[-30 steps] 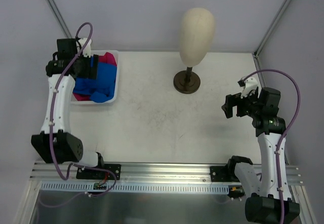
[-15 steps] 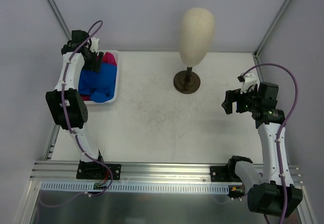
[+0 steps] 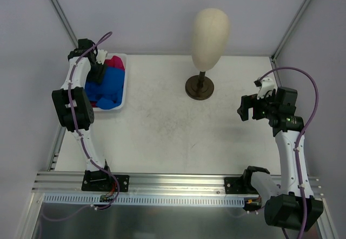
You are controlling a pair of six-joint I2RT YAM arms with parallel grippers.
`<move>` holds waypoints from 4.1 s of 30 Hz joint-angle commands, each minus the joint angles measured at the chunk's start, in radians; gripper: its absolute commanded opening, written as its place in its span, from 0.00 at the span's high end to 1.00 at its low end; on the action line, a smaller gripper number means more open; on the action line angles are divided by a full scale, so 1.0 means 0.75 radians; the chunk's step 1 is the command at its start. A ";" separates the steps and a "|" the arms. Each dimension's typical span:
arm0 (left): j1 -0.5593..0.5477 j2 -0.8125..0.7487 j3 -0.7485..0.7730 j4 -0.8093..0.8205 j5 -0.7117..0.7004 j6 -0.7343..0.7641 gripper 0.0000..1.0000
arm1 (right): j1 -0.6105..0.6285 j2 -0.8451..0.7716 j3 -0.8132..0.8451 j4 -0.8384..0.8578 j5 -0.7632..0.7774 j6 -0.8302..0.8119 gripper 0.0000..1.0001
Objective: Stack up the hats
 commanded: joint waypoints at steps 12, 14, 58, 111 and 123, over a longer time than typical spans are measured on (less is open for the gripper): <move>0.003 -0.059 -0.037 -0.015 0.085 0.072 1.00 | 0.010 -0.069 0.026 0.040 -0.002 0.013 0.01; 0.003 -0.096 -0.033 -0.015 0.120 0.055 1.00 | 0.008 -0.085 0.036 0.042 -0.020 0.021 0.01; -0.028 -0.914 -0.069 0.486 1.799 -1.417 1.00 | 1.408 0.068 -0.251 1.727 0.112 -0.623 0.00; -0.962 -1.560 -0.679 0.210 0.754 0.266 0.30 | 1.451 0.461 0.887 -0.232 0.139 -0.204 1.00; -1.157 -1.468 -0.736 0.181 0.850 0.086 0.38 | 1.451 0.518 0.977 -0.260 0.186 -0.184 1.00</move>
